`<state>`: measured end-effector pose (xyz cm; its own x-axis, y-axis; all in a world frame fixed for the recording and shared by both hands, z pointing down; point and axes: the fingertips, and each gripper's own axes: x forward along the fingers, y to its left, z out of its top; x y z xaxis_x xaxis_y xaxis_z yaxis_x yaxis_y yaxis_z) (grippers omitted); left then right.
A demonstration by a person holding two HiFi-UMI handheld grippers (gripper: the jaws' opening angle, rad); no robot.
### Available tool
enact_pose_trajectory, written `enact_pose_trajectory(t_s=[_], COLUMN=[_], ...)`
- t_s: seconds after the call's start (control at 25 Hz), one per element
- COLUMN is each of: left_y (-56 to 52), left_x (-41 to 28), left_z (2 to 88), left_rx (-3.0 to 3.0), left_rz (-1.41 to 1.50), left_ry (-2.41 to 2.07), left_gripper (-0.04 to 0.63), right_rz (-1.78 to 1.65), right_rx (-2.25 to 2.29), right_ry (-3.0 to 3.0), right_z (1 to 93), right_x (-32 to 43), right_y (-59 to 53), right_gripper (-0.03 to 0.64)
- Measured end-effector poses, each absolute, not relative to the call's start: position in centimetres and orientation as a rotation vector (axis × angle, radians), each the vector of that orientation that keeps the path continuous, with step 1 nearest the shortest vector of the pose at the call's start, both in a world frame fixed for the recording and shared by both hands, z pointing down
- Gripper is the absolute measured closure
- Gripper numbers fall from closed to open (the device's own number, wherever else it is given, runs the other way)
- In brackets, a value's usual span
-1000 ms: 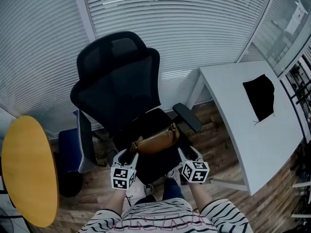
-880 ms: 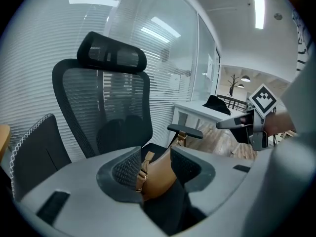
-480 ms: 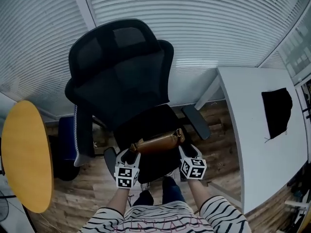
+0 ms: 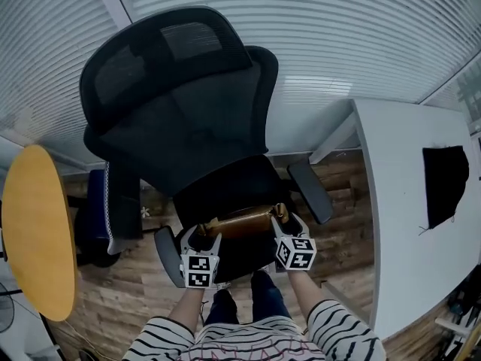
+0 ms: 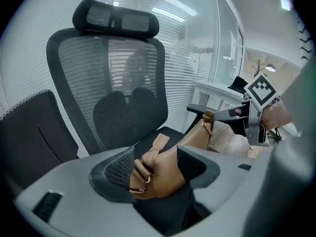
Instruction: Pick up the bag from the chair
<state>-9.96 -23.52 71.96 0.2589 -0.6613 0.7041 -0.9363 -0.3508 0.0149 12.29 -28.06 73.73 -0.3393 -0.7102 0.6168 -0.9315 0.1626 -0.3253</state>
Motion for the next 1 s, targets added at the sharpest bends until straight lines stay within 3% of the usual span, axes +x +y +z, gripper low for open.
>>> enact_pose_trajectory(t_s=[0.52,0.76,1.0], left_y=[-26.1,-26.9,-27.4], left_x=[-9.5,-9.3,-10.0], left_z=[75.6,76.7,76.5], left_rx=[2.087,2.095,2.091], left_rz=[0.941,1.007,0.991], left_ry=[-1.464,-1.468,-1.534], left_gripper=[0.325,0.325,0.331], right_rz=[0.989,0.991,1.013], right_rx=[1.561,1.493,1.493], right_ry=[-2.175,-2.267,-2.257], right_z=[77.0,76.9,76.9], right_x=[11.9,10.7,10.8], right_y=[-30.7,-30.8,-30.6], right_gripper=[0.345,0.459,0.483])
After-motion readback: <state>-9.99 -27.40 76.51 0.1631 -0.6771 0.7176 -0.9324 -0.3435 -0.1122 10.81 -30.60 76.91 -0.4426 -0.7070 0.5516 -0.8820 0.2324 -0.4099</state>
